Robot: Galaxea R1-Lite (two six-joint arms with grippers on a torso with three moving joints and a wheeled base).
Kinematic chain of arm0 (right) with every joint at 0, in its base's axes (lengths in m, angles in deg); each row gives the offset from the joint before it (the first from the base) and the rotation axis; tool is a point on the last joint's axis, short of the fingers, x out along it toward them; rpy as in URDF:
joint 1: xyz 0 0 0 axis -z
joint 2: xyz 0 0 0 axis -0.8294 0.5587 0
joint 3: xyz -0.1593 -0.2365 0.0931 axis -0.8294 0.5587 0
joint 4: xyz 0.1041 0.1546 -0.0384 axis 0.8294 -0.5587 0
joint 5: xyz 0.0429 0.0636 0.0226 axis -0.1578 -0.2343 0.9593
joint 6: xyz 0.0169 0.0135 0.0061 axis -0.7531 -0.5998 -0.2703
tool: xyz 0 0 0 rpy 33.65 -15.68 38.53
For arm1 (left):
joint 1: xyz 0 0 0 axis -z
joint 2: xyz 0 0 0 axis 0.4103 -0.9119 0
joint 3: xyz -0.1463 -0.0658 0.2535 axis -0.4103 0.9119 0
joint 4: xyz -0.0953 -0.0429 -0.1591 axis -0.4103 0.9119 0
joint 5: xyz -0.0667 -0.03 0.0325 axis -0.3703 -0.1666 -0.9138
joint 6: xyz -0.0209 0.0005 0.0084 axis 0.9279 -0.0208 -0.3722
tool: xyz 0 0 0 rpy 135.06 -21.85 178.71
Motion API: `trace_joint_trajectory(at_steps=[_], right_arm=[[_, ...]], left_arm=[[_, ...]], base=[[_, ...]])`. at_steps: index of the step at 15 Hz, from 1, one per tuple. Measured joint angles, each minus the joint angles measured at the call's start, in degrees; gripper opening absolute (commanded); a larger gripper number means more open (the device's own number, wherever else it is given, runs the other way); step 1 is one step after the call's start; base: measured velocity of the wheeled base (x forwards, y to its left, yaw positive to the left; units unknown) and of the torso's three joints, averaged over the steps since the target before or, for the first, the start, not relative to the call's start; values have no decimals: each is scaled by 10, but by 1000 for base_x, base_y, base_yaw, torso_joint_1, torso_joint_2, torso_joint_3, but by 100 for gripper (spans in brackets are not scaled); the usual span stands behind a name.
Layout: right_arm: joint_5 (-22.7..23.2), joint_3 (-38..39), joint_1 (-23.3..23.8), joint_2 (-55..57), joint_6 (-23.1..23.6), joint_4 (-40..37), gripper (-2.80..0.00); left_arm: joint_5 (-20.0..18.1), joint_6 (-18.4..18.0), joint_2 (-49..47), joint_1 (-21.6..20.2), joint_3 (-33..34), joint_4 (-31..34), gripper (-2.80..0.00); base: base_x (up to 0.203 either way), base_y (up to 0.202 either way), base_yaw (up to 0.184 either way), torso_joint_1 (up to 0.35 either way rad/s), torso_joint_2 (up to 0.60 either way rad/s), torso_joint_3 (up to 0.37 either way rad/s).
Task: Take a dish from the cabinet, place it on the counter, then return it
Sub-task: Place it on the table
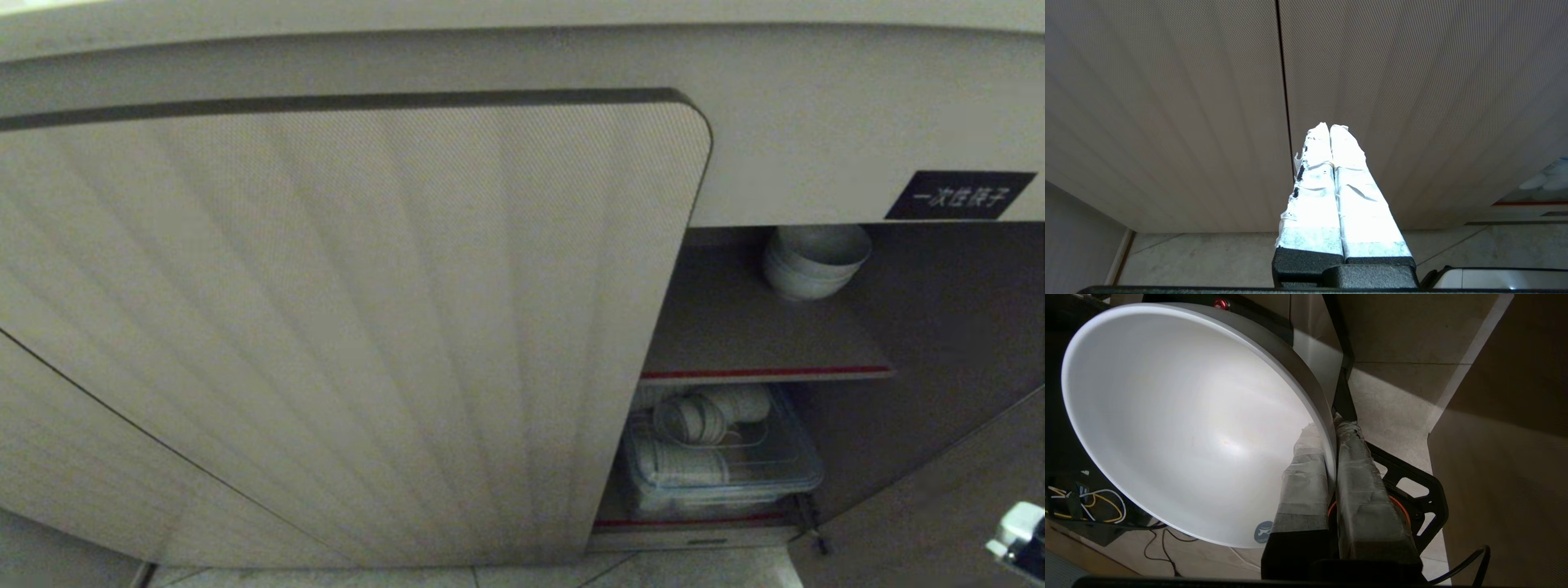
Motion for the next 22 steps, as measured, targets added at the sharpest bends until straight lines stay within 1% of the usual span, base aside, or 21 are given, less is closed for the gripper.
trace_joint_trajectory(at_steps=[4, 6, 12, 18, 22], right_arm=[[0, -1, -33, 0, 3, 0, -280], [-2, 0, -40, 0, 8, -1, -280], [-7, 0, -42, 0, 62, -19, -280], [-13, 0, -41, -1, 64, -48, -280], [-12, 1, -42, 2, 91, -55, -280]], left_arm=[[0, 0, 0, 0, 0, 0, -280], [0, 0, 0, 0, 0, 0, -280], [0, 0, 0, 0, 0, 0, -280], [0, 0, 0, 0, 0, 0, -280], [0, 0, 0, 0, 0, 0, -280]], base=[[0, 0, 0, 0, 0, 0], [0, 0, 0, 0, 0, 0], [0, 0, 0, 0, 0, 0], [0, 0, 0, 0, 0, 0], [0, 0, 0, 0, 0, 0]])
